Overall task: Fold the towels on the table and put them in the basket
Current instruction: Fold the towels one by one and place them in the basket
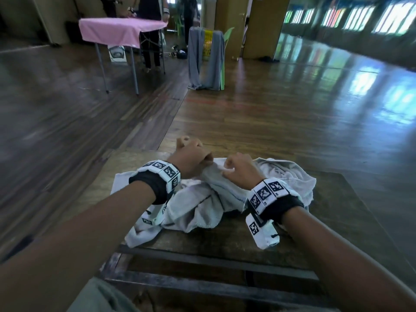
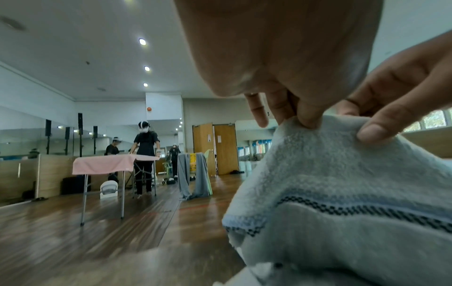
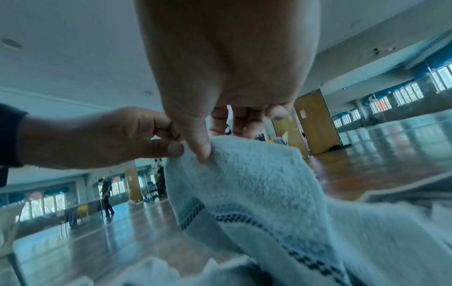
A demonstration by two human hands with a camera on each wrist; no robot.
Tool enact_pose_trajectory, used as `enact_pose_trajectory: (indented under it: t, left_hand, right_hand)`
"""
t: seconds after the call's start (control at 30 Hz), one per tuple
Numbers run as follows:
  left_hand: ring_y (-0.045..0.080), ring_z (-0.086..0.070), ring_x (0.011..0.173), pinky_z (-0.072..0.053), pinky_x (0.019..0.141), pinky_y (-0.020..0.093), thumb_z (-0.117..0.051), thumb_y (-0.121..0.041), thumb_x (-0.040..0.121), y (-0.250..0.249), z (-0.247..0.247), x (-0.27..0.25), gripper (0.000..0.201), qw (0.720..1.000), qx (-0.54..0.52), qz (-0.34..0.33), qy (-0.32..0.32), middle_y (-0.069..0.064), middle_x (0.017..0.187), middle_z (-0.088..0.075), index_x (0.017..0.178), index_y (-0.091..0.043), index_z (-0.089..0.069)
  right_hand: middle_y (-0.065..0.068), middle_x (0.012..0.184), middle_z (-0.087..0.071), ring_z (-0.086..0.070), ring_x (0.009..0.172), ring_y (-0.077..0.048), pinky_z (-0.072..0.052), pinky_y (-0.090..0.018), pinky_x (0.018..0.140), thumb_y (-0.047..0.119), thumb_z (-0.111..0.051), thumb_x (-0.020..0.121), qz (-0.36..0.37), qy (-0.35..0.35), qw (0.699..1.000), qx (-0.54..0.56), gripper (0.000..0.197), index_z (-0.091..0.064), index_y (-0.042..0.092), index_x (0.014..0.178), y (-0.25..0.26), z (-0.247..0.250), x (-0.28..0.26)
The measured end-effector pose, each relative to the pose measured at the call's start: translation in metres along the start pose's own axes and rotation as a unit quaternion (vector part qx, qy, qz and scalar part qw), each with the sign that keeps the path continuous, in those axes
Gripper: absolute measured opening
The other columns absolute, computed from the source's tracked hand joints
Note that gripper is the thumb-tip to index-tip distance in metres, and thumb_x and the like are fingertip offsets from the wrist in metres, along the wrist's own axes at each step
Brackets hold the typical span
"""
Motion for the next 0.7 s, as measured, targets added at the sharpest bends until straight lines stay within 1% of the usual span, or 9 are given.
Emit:
enact_pose_trajectory:
  t: [0.03, 0.1, 0.23, 0.3, 0.37, 0.43, 0.5, 0.63, 0.7]
  left_hand:
    - [0.012, -0.039, 0.109, -0.012, 0.096, 0.039, -0.045, -0.031, 0.093, -0.003, 0.016, 0.0, 0.014, 1.0, 0.011, -0.004, -0.018, -0.006, 0.095, -0.056, 0.095, -0.028, -0.058]
    - [0.013, -0.04, 0.104, -0.013, 0.095, 0.039, -0.044, -0.03, 0.093, -0.013, 0.049, -0.001, 0.012, 0.999, 0.019, -0.014, -0.045, -0.008, 0.088, -0.052, 0.094, -0.027, -0.056]
    - [0.015, -0.039, 0.103, -0.017, 0.095, 0.038, -0.044, -0.026, 0.093, -0.037, 0.119, -0.004, 0.011, 0.991, 0.031, -0.033, -0.125, -0.004, 0.089, -0.052, 0.098, -0.023, -0.054]
    - [0.016, -0.04, 0.1, -0.013, 0.086, 0.031, -0.044, -0.027, 0.093, -0.048, 0.159, -0.007, 0.012, 0.981, 0.05, -0.046, -0.183, -0.003, 0.089, -0.052, 0.099, -0.024, -0.054]
    - [0.015, -0.037, 0.099, -0.011, 0.079, 0.031, -0.041, -0.028, 0.094, -0.059, 0.196, -0.009, 0.014, 0.971, 0.074, -0.058, -0.218, -0.006, 0.089, -0.049, 0.099, -0.026, -0.054]
    - [0.014, -0.036, 0.102, -0.011, 0.079, 0.033, -0.041, -0.029, 0.095, -0.066, 0.226, -0.008, 0.014, 0.97, 0.1, -0.061, -0.214, -0.008, 0.09, -0.049, 0.095, -0.026, -0.054]
    - [0.016, -0.037, 0.102, -0.014, 0.083, 0.036, -0.043, -0.031, 0.093, -0.069, 0.246, -0.003, 0.014, 0.972, 0.129, -0.067, -0.186, -0.008, 0.089, -0.053, 0.09, -0.024, -0.056]
    - [0.021, -0.043, 0.095, -0.036, 0.09, 0.042, -0.048, -0.031, 0.089, -0.064, 0.275, -0.003, 0.017, 0.977, 0.148, -0.067, -0.14, 0.001, 0.091, -0.059, 0.092, -0.019, -0.06]
    - [0.022, -0.048, 0.087, -0.038, 0.086, 0.036, -0.047, -0.027, 0.09, -0.061, 0.283, -0.009, 0.018, 0.978, 0.147, -0.072, -0.126, 0.005, 0.09, -0.062, 0.087, -0.014, -0.059]
  right_hand:
    - [-0.002, 0.103, -0.063, -0.049, 0.105, -0.023, -0.034, -0.04, 0.093, 0.034, -0.057, 0.083, 0.002, -0.016, 1.0, -0.008, 0.014, -0.06, 0.022, 0.089, 0.004, 0.018, -0.003]
    - [0.001, 0.096, -0.063, -0.046, 0.104, -0.02, -0.025, -0.038, 0.087, 0.036, -0.057, 0.084, 0.017, -0.053, 0.998, -0.02, 0.011, -0.056, 0.026, 0.086, 0.016, 0.056, -0.012]
    - [0.005, 0.084, -0.06, -0.05, 0.099, -0.019, -0.019, -0.036, 0.078, 0.038, -0.06, 0.083, 0.057, -0.124, 0.99, -0.02, 0.014, -0.05, 0.029, 0.078, 0.041, 0.132, -0.024]
    - [-0.002, 0.096, -0.063, -0.049, 0.105, -0.021, -0.012, -0.034, 0.068, 0.043, -0.059, 0.082, 0.073, -0.172, 0.981, -0.055, 0.018, -0.05, 0.03, 0.075, 0.055, 0.174, -0.027]
    - [-0.009, 0.104, -0.062, -0.049, 0.109, -0.023, -0.014, -0.035, 0.073, 0.045, -0.058, 0.082, 0.091, -0.218, 0.967, -0.091, 0.019, -0.049, 0.03, 0.074, 0.068, 0.213, -0.03]
    - [-0.002, 0.09, -0.061, -0.05, 0.099, -0.021, -0.022, -0.039, 0.084, 0.042, -0.057, 0.084, 0.102, -0.236, 0.961, -0.105, 0.018, -0.048, 0.03, 0.074, 0.082, 0.247, -0.034]
    - [0.002, 0.084, -0.059, -0.051, 0.094, -0.02, -0.029, -0.043, 0.091, 0.038, -0.057, 0.085, 0.114, -0.244, 0.957, -0.111, 0.018, -0.047, 0.03, 0.073, 0.094, 0.275, -0.039]
    - [0.006, 0.085, -0.059, -0.046, 0.092, -0.016, -0.023, -0.042, 0.093, 0.035, -0.056, 0.088, 0.125, -0.272, 0.942, -0.151, 0.009, -0.049, 0.032, 0.082, 0.112, 0.31, -0.054]
    - [0.008, 0.083, -0.056, -0.045, 0.091, -0.015, -0.022, -0.039, 0.092, 0.035, -0.056, 0.088, 0.133, -0.286, 0.938, -0.143, 0.01, -0.049, 0.031, 0.082, 0.116, 0.321, -0.063]
Point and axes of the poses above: each hand's wrist, its own x-axis towards the middle knuckle, its own z-axis out of the back of the hand, y = z × x, the point moved 7 cm from there along x, towards the middle knuckle
